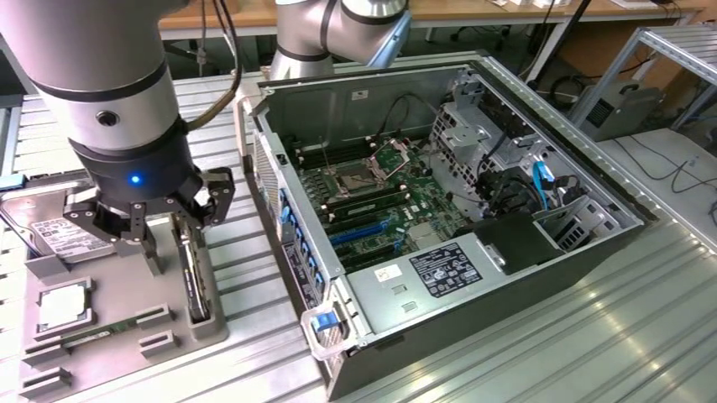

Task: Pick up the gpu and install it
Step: 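Pick up the gpu and move the gpu toward the slot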

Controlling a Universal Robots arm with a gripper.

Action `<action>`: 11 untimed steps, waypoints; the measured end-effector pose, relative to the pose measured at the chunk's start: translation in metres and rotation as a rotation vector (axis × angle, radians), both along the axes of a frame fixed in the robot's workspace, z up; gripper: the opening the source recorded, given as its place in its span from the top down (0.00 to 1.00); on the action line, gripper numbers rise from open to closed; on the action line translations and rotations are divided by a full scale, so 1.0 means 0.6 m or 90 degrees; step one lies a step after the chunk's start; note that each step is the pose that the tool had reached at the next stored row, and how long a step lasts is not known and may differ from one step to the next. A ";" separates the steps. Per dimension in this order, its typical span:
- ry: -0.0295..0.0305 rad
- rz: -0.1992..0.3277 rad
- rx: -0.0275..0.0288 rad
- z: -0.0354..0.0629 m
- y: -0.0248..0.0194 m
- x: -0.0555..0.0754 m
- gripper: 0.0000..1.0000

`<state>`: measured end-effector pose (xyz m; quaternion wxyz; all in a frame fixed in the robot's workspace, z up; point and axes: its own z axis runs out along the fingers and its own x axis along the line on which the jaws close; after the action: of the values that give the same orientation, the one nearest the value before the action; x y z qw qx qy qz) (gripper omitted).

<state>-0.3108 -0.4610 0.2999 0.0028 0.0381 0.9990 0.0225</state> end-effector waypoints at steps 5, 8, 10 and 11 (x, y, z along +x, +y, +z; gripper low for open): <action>0.0015 0.000 0.0000 -0.015 0.0000 0.000 0.46; 0.0033 0.000 0.0000 -0.025 0.0000 0.000 0.46; 0.0045 0.000 0.0000 -0.033 0.0000 0.000 0.46; 0.0049 0.000 0.0000 -0.036 0.0000 0.000 0.46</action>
<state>-0.3105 -0.4610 0.2783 -0.0010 0.0382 0.9990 0.0224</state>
